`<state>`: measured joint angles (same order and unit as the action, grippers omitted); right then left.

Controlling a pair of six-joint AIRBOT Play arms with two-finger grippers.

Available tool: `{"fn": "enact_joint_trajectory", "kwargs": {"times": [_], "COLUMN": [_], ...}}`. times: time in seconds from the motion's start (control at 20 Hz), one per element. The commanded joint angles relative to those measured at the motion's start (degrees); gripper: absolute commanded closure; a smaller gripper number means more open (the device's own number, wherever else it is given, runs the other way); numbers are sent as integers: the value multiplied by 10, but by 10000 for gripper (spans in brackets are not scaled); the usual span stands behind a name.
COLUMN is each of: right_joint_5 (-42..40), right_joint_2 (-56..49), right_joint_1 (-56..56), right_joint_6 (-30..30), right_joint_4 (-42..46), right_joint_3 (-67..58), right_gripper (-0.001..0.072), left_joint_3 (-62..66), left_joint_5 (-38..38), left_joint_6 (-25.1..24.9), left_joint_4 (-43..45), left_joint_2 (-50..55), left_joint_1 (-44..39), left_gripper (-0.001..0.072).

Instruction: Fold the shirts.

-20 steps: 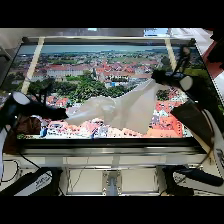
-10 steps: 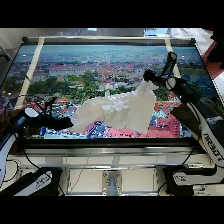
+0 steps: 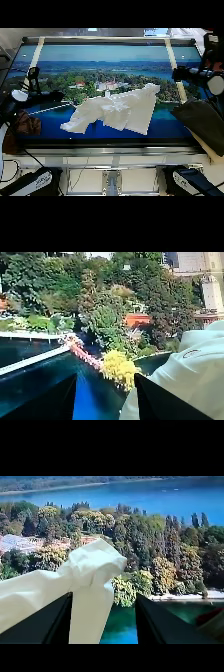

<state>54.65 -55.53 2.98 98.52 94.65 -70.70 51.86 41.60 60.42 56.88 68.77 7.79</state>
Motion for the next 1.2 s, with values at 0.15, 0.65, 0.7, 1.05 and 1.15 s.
{"fn": "enact_joint_trajectory", "kwargs": {"times": [0.15, 0.65, 0.7, 1.05, 1.15], "right_joint_5": [111, 70, 73, 188, 167], "right_joint_2": [43, 58, 58, 58, 58], "right_joint_1": [-1, 0, 0, 12, 26], "right_joint_6": [-26, -26, -26, -18, 22], "right_joint_4": [-104, -163, -167, -271, -305], "right_joint_3": [49, 111, 111, 204, 300], "right_gripper": [256, 256, 256, 262, 261], "left_joint_3": [27, 76, 76, 76, 76], "left_joint_5": [145, 249, 259, 275, 277], "left_joint_6": [-46, -80, -80, -80, -80], "left_joint_4": [-37, -71, -71, -106, -115], "left_joint_2": [161, 236, 236, 236, 236], "left_joint_1": [0, -1, -1, 0, 0], "left_gripper": [209, 228, 285, 697, 697]}}
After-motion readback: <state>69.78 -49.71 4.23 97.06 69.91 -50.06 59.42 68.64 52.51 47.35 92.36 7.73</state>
